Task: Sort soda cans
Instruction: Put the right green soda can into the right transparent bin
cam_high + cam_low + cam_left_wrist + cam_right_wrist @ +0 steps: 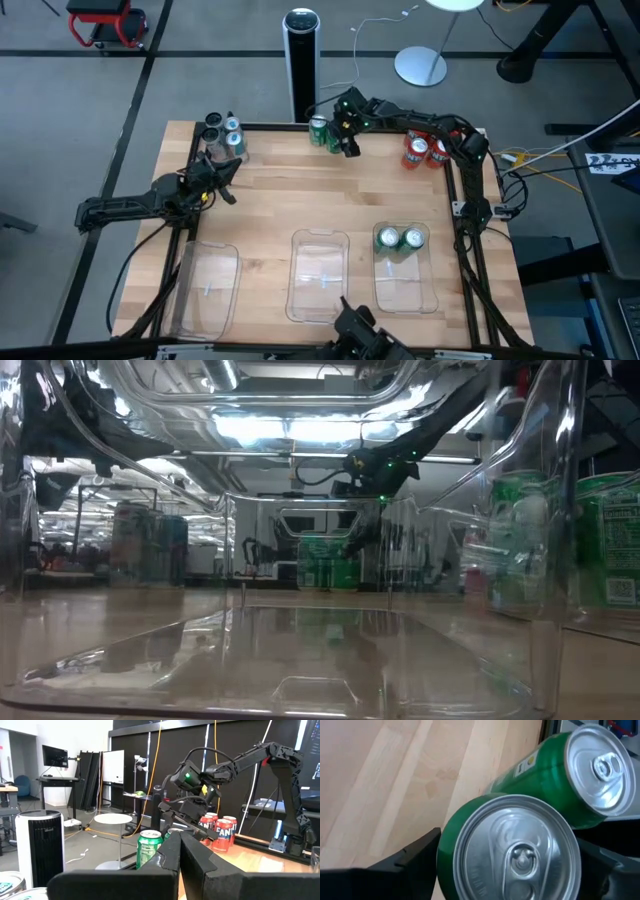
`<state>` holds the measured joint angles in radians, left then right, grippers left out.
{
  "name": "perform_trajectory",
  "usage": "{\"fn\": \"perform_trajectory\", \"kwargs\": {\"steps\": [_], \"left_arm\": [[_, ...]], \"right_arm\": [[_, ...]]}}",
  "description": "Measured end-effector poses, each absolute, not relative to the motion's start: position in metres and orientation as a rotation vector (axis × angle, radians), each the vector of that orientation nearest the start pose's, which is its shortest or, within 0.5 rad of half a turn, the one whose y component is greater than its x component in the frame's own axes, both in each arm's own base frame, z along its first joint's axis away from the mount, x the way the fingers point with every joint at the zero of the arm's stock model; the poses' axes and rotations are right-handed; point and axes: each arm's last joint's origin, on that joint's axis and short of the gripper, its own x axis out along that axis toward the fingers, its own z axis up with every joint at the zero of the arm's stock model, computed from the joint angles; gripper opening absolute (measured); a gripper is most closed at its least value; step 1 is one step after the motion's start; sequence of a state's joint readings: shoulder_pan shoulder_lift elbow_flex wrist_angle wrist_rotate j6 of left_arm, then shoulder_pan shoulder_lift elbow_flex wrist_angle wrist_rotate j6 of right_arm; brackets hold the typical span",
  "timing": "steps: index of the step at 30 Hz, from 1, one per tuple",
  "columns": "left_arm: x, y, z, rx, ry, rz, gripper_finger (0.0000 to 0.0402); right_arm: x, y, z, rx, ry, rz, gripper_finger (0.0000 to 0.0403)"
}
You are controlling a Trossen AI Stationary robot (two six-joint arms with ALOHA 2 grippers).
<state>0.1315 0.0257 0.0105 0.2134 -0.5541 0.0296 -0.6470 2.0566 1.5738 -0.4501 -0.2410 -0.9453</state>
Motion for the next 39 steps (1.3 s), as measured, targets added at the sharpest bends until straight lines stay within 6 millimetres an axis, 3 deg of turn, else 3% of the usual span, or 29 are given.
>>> {"fn": "perform_trajectory", "kwargs": {"steps": [8, 19, 25, 34, 39], "left_arm": [[0.090, 0.027, 0.185, -0.014, -0.187, 0.686, 0.0000], [0.090, 0.027, 0.185, -0.012, -0.186, 0.687, 0.0000], [0.090, 0.027, 0.185, -0.013, -0.186, 0.686, 0.0000], [0.090, 0.027, 0.185, -0.017, -0.187, 0.686, 0.0000], [0.090, 0.027, 0.185, -0.021, -0.188, 0.685, 0.0000]], "right_arm": [[0.357, -0.253, 0.212, -0.483, 0.928, 0.085, 0.0315], [0.351, -0.218, 0.261, -0.561, 0.892, 0.109, 0.0311], [0.339, -0.182, 0.295, -0.595, 0.904, 0.148, 0.0311], [0.309, -0.113, 0.351, -0.647, 0.892, 0.176, 0.0311], [0.288, -0.073, 0.369, -0.642, 0.925, 0.222, 0.0311]]}}
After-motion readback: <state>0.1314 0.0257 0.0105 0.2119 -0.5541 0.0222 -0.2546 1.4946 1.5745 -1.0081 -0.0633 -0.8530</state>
